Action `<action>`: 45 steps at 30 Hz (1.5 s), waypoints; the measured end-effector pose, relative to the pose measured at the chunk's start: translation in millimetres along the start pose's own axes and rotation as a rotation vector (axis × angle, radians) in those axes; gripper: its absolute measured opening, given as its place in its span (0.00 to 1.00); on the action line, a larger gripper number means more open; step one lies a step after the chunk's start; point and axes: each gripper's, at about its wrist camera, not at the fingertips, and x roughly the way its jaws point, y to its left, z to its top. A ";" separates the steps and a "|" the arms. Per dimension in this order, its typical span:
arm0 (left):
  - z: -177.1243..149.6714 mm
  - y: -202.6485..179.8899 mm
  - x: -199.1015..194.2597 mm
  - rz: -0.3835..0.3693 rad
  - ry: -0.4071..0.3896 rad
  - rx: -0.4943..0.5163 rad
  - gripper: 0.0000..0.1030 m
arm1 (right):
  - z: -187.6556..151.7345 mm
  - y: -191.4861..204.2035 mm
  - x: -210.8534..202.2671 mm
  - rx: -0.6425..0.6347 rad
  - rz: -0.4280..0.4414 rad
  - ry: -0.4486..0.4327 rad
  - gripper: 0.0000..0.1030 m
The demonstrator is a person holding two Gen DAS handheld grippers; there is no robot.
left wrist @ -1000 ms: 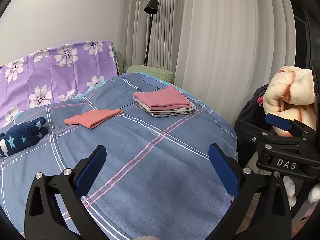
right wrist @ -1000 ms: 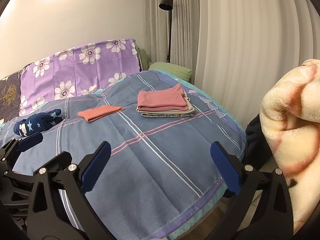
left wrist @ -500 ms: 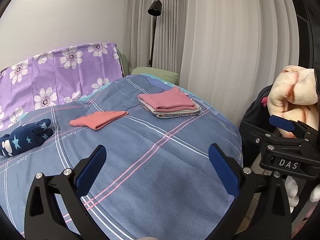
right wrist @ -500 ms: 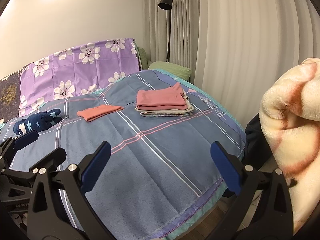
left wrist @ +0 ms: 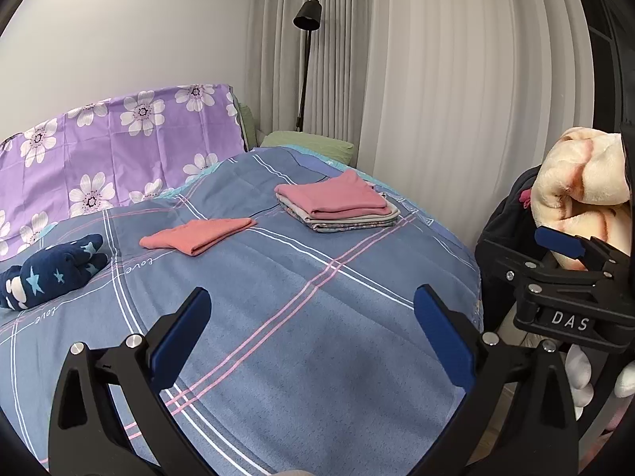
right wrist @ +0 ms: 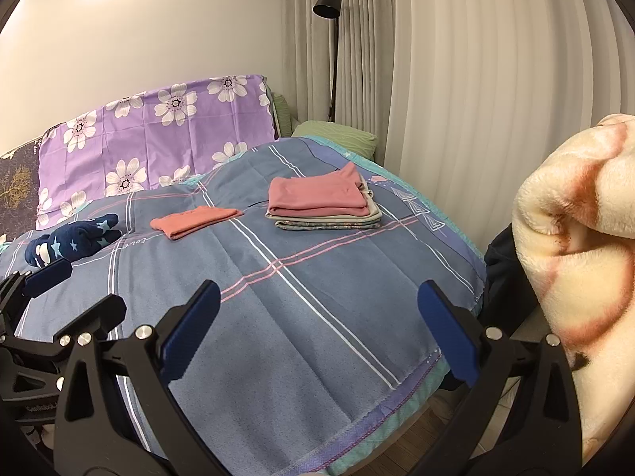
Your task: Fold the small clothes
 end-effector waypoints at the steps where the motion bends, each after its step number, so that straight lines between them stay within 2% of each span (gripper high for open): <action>1: 0.1 0.2 -0.4 0.002 0.000 0.002 0.99 | -0.3 -0.1 -0.3 0.000 0.000 0.000 0.98; 45: -1.4 0.5 3.1 0.041 0.015 0.007 0.99 | -6.2 2.6 3.5 0.010 0.026 0.009 0.98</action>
